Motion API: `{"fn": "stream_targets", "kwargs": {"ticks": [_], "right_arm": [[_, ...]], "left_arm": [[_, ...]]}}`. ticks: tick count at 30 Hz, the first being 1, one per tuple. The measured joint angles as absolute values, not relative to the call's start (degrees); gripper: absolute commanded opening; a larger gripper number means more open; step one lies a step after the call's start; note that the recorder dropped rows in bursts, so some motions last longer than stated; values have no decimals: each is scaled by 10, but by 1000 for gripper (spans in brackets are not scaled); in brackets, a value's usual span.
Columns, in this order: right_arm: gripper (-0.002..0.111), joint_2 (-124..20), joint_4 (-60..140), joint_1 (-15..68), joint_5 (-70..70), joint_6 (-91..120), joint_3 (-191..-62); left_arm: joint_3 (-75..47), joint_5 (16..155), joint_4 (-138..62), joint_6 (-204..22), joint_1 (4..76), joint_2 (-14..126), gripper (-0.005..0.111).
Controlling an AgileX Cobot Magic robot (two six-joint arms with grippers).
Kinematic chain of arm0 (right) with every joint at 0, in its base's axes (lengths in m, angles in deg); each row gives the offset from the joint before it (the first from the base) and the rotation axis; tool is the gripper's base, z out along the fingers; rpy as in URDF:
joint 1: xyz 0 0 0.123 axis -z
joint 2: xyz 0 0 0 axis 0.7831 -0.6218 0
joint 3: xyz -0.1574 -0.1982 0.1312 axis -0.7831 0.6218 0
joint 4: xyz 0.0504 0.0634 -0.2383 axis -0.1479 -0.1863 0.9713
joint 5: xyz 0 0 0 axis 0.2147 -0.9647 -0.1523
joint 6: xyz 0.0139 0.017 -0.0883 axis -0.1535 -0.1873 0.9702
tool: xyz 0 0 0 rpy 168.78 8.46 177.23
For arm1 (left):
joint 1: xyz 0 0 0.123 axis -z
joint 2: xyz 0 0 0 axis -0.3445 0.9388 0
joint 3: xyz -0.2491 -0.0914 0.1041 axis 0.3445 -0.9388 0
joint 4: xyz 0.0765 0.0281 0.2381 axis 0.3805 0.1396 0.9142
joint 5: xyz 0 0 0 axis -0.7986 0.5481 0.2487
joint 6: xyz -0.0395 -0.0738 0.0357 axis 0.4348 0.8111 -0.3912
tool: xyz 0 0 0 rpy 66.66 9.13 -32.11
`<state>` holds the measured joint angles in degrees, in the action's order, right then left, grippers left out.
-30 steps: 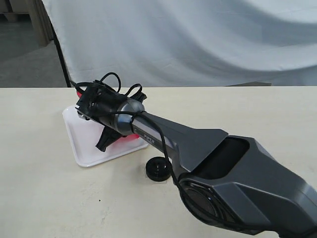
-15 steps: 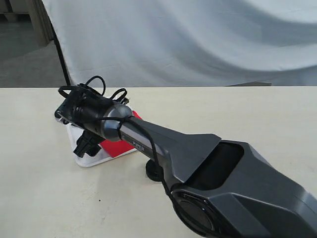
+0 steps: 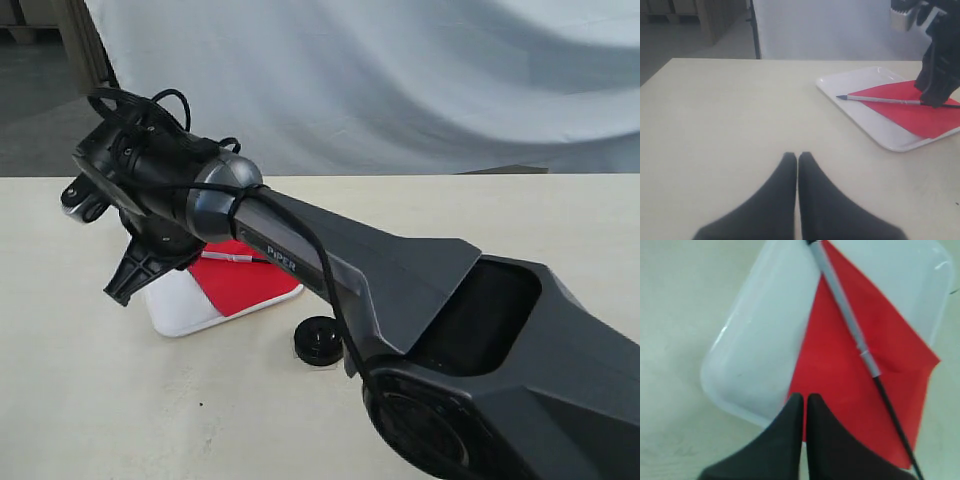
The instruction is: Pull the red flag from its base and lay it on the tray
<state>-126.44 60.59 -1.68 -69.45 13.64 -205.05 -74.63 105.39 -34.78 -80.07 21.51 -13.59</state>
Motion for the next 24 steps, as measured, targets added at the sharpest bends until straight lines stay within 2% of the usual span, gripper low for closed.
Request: {"fn": "stream_targets", "kwargs": {"ticks": [6, 13, 20, 24], "right_arm": [[3, -1232, 525, -18, -698, 156, -1984], [3, -1138, 514, 1, -699, 155, -1811], [3, -949, 513, 79, -630, 116, -1572], [3, -822, 500, 173, -555, 87, -1421]], "left_arm": [[-746, 1054, -348, -801, 215, -136, 1], [-746, 1054, -348, -801, 215, -136, 1], [-746, 1054, -348, -801, 215, -136, 1], [-746, 1054, -348, -801, 215, -136, 1]]}}
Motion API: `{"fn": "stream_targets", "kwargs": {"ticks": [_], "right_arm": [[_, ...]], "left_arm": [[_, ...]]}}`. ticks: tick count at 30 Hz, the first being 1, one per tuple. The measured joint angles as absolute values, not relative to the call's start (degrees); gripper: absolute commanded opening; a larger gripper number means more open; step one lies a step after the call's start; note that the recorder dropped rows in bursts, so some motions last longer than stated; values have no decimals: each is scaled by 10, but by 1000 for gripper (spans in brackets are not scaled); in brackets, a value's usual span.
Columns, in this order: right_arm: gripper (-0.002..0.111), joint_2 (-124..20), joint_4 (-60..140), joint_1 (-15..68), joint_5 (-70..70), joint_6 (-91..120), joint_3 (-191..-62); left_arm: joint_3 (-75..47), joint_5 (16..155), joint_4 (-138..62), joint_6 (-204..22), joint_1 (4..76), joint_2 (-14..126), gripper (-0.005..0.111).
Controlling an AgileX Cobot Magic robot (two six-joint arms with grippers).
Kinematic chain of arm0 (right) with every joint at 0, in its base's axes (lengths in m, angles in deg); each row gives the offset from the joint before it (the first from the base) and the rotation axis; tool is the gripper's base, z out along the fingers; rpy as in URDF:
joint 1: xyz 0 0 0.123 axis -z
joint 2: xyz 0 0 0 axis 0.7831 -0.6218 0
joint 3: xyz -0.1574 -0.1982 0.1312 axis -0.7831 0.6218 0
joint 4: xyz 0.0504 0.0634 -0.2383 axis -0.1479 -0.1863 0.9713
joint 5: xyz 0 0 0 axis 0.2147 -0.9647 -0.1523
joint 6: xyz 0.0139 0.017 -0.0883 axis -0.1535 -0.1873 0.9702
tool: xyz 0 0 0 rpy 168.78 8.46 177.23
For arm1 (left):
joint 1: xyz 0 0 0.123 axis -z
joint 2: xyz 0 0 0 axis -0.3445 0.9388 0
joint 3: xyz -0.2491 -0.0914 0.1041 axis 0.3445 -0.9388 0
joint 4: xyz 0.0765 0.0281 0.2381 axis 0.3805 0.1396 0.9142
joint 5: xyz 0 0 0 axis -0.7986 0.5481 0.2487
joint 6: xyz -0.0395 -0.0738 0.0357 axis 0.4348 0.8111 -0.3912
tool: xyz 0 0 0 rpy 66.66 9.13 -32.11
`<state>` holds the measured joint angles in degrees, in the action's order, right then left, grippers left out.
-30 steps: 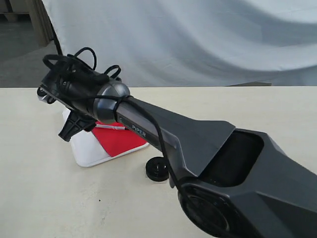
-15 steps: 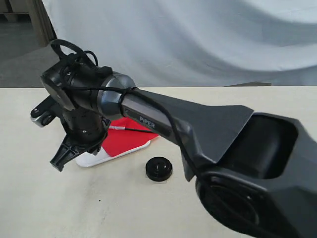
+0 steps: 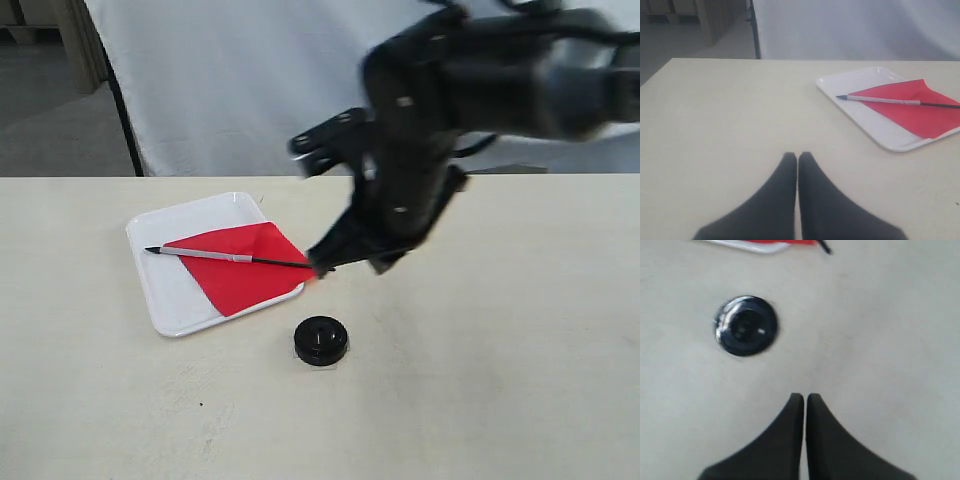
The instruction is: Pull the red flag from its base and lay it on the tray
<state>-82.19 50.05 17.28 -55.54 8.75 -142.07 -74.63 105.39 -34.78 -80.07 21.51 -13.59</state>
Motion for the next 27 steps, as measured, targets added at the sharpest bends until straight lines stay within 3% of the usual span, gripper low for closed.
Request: {"fn": "stream_targets", "kwargs": {"ticks": [9, 14, 19, 27], "right_arm": [[3, -571, 482, 480, -487, 75, -1162], [3, -433, 478, 606, -420, 64, -1064], [3, -298, 461, 628, -314, 47, -983], [3, -111, 454, 573, -201, 45, -906]], "left_arm": [[-746, 1054, -348, -801, 215, -136, 1], [-746, 1054, -348, -801, 215, -136, 1], [-746, 1054, -348, -801, 215, -136, 1], [-746, 1054, -348, -801, 215, -136, 1]]}}
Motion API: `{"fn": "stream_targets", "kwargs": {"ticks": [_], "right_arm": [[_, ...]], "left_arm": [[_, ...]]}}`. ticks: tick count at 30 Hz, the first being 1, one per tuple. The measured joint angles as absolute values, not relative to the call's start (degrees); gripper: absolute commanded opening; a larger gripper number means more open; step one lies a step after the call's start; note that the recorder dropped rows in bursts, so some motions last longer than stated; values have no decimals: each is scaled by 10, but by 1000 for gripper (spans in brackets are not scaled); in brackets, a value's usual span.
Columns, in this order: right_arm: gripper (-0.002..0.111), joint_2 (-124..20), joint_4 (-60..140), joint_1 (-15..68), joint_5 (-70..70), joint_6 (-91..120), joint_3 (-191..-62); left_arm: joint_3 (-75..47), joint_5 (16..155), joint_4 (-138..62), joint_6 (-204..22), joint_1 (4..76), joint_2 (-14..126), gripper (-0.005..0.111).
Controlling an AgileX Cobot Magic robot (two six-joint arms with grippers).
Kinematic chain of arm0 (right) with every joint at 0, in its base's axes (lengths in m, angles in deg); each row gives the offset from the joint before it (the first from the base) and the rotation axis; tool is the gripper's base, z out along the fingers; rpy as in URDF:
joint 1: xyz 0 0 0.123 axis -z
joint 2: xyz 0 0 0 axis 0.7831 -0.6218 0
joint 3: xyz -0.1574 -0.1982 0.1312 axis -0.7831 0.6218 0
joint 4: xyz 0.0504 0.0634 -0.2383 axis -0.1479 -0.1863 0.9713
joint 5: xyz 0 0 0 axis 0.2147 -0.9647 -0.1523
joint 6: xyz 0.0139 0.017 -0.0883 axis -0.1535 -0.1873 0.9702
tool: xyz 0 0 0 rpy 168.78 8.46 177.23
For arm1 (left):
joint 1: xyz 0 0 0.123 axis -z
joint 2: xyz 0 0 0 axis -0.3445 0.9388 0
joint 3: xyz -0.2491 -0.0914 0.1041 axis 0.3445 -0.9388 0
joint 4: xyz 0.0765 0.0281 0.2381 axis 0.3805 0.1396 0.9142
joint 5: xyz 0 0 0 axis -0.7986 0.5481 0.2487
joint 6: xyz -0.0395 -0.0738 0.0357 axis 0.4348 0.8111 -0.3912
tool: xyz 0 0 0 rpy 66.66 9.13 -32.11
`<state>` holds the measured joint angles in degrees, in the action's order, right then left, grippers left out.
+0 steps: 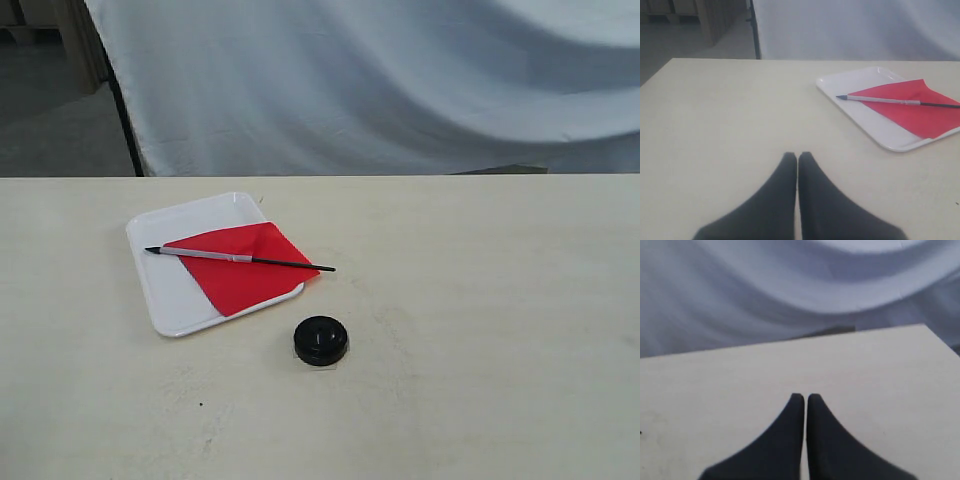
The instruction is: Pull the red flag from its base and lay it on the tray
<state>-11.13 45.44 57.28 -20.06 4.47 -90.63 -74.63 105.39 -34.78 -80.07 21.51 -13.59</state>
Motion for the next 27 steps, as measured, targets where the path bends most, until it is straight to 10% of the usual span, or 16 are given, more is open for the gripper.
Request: {"fn": "stream_targets", "kwargs": {"ticks": [27], "right_arm": [[3, 193, 406, 481, -161, 41, -841]], "left_arm": [[-746, 1054, -348, -801, 215, -136, 1]]}}
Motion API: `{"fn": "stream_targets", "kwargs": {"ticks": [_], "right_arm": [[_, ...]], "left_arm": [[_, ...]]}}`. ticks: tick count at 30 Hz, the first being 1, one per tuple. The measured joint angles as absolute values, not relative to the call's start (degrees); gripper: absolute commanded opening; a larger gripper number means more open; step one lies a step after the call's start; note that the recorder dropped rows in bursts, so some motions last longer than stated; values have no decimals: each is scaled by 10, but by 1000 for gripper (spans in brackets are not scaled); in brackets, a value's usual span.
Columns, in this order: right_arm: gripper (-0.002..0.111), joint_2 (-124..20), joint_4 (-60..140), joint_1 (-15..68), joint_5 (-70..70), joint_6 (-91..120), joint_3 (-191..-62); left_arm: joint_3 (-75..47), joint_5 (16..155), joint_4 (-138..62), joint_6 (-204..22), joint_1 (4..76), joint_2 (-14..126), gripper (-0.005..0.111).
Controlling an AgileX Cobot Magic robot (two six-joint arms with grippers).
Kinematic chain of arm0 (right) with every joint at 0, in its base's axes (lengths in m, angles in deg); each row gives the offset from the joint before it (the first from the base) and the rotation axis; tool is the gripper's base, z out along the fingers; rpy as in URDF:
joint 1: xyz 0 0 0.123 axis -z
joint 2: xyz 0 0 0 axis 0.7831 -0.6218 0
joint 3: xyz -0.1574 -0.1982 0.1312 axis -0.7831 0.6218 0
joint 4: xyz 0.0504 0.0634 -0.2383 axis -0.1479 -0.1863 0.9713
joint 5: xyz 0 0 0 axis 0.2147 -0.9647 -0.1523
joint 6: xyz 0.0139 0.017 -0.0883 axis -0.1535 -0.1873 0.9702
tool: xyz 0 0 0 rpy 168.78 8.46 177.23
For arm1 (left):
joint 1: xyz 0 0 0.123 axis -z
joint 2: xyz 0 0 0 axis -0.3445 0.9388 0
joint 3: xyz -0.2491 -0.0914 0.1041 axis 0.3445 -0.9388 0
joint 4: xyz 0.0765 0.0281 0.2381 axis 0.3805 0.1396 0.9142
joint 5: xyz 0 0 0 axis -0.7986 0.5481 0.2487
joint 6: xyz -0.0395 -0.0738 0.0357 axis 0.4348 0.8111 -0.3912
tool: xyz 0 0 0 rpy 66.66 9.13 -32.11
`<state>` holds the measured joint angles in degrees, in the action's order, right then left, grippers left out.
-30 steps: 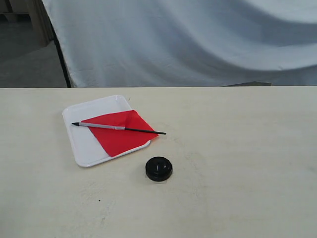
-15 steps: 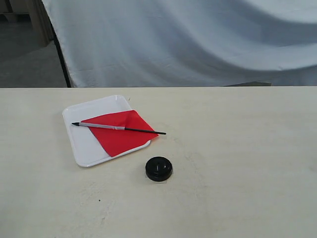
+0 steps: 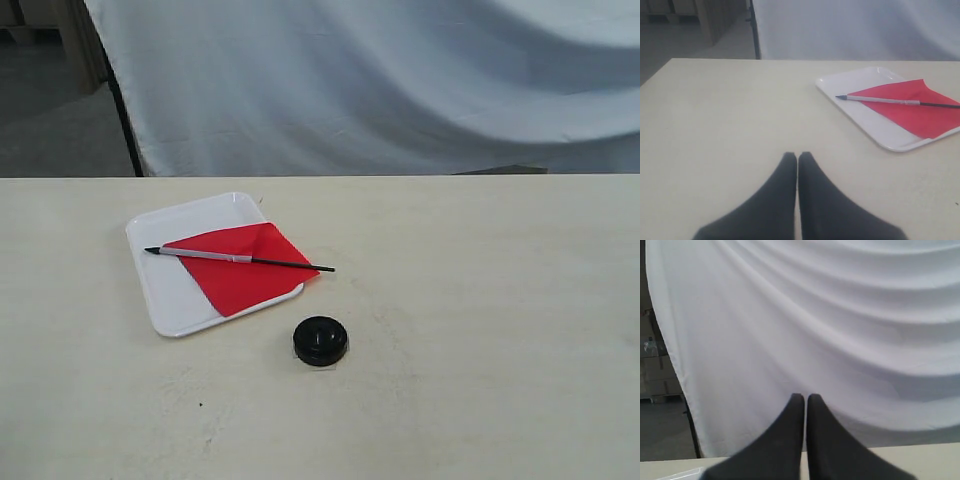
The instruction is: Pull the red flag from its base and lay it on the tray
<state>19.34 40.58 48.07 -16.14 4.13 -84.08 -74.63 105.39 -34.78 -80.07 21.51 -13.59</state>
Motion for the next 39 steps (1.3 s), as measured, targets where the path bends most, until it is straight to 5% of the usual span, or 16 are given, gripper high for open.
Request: {"fn": "stream_targets", "kwargs": {"ticks": [12, 39], "right_arm": [[3, 193, 386, 481, -81, 40, -625], [3, 193, 398, 481, -109, 63, -617]], "left_arm": [[-746, 1054, -348, -801, 215, -136, 1], [-746, 1054, -348, -801, 215, -136, 1]]}}
